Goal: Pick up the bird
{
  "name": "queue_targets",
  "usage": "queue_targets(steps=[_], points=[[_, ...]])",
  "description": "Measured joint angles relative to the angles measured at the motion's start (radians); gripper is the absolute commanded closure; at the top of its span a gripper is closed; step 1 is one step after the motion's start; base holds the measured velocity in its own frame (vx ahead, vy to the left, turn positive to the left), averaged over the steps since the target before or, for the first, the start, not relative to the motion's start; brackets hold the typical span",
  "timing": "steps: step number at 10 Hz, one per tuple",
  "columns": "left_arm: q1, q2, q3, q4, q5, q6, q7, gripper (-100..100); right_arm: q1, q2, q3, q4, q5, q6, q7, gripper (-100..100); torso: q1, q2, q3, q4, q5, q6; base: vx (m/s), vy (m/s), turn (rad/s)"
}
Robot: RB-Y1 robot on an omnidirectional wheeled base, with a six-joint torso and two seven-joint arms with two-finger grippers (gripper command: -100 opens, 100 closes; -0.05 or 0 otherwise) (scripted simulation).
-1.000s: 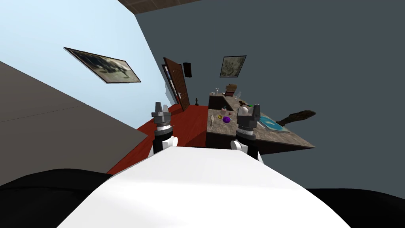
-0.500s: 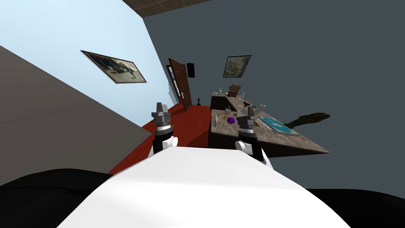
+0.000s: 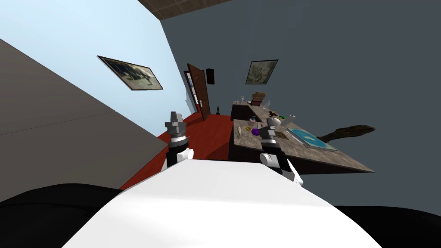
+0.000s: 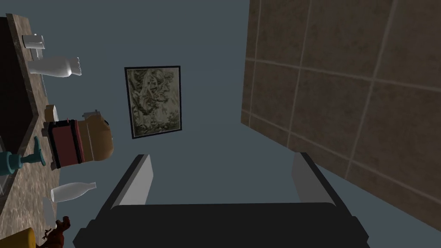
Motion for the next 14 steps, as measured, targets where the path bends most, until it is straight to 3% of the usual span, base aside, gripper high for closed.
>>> queue_targets(steps=[7, 14], points=[[0.000, 0.000, 0.000, 0.000, 0.000, 0.000, 0.000, 0, -0.028, -0.181, -0.092, 0.130, -0.153, 0.198, -0.026, -100, 0.000, 0.000, 0.000, 0.000, 0.000, 0.000, 0.026, 0.088, 0.029], [0.000, 0.000, 0.000, 0.000, 0.000, 0.000, 0.000, 0, -0.054, -0.341, -0.151, 0.291, -0.291, 0.374, -0.053, -100, -0.002, -0.002, -0.001, 0.000, 0.000, 0.000, 0.070, 0.083, 0.042]])
